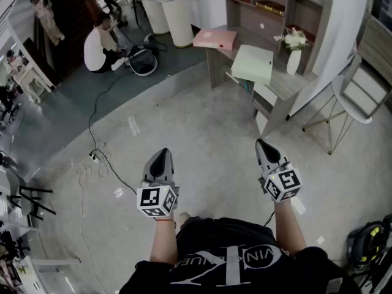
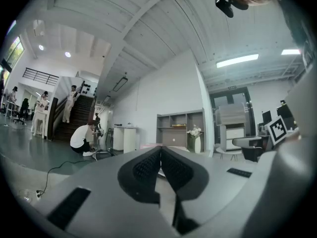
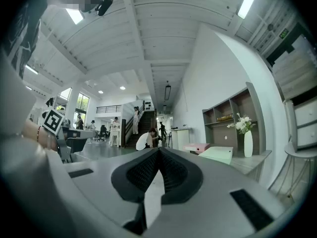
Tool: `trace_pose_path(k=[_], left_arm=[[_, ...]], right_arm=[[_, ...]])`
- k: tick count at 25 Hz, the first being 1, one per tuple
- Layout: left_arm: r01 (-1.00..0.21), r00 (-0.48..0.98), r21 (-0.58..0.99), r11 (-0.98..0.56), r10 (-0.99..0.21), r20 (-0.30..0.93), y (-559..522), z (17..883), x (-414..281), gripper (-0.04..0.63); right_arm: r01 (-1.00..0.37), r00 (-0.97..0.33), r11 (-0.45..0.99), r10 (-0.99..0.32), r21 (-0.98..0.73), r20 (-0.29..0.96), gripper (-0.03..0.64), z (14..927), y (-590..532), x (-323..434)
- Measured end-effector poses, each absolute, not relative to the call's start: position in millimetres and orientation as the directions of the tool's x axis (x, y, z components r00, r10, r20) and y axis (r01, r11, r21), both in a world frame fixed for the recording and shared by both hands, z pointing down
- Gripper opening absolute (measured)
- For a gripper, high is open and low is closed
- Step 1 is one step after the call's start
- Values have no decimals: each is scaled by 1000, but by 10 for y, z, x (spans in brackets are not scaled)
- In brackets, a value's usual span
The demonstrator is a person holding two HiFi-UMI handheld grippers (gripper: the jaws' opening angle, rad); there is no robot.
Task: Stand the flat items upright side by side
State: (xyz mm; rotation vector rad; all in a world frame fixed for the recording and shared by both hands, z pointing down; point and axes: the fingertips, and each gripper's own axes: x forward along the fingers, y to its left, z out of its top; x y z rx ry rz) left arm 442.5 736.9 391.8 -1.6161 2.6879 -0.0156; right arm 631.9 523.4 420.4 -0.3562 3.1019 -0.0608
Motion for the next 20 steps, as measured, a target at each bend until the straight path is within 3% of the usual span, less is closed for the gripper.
trace_pose_path(k=[14, 17, 20], left_arm=[[-878, -479, -17, 478, -878, 21, 7085, 3988, 4442, 5], [-887, -460, -48, 459, -887, 24, 6920, 3956, 4359, 126], [-895, -447, -8, 447, -894, 25, 6721, 3989, 4208, 150]], right_arm=[[-228, -974, 971, -228, -66, 11, 9, 4341, 4999, 6373], [-253, -967, 963, -253, -96, 17, 48, 4377, 4865, 6300], [-267, -964, 957, -267, -111, 21, 137, 4405, 4726, 6191]])
